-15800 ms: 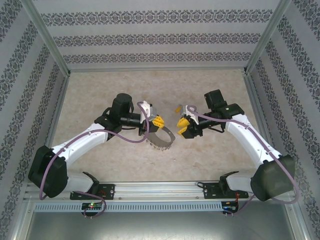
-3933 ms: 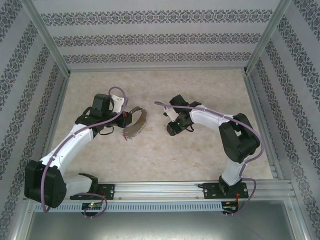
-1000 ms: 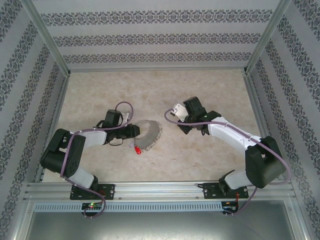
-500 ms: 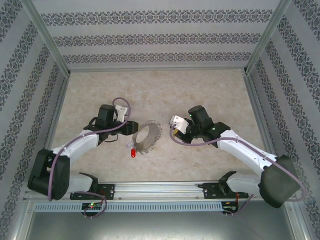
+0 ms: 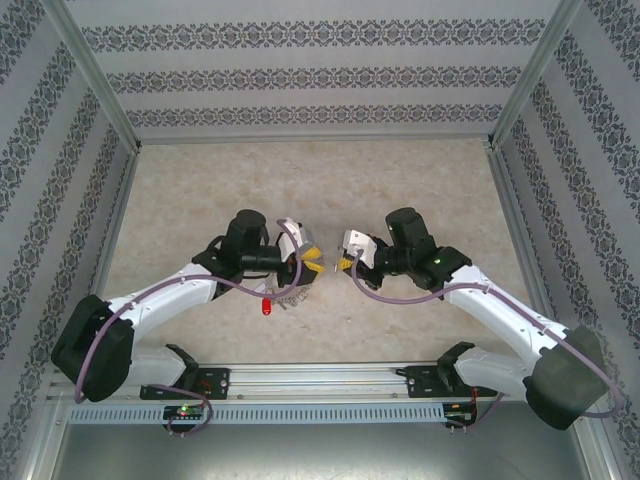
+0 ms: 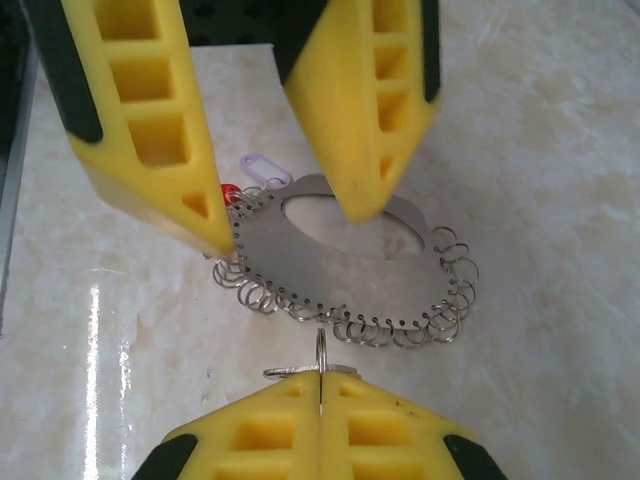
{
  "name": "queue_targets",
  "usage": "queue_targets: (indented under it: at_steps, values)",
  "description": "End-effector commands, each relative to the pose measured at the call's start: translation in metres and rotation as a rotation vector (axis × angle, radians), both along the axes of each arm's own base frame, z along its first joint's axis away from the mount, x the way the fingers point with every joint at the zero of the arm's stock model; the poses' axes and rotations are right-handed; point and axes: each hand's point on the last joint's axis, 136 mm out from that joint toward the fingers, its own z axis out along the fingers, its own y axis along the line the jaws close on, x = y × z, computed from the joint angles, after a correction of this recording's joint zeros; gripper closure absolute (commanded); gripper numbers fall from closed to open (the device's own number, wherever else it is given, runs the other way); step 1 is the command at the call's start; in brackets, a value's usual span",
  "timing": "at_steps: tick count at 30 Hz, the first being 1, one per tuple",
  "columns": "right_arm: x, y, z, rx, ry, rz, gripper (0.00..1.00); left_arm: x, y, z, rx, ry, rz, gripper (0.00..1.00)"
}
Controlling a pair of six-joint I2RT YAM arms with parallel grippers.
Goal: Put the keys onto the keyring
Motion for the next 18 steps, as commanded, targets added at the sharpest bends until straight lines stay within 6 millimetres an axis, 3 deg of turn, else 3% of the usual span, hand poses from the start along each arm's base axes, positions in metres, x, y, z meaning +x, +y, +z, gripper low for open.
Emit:
queue_targets:
  at_steps: [1,4,9,18]
  values:
    - [-0.008,0.004,0.008,0.042,-0.026,0.058,1.0,-0.007,-0.017,0.017,-0.009,-0.158,-0.118,0.56]
    - [-0.009,0.004,0.01,0.046,-0.035,0.067,1.0,-0.022,-0.023,0.015,-0.011,-0.201,-0.239,0.6]
    - [-0.012,0.004,0.014,0.056,-0.053,0.081,1.0,-0.017,-0.028,0.012,-0.006,-0.224,-0.226,0.68]
    - [-0.015,0.003,0.018,0.062,-0.06,0.09,1.0,-0.004,-0.027,0.008,0.018,-0.235,-0.164,0.69]
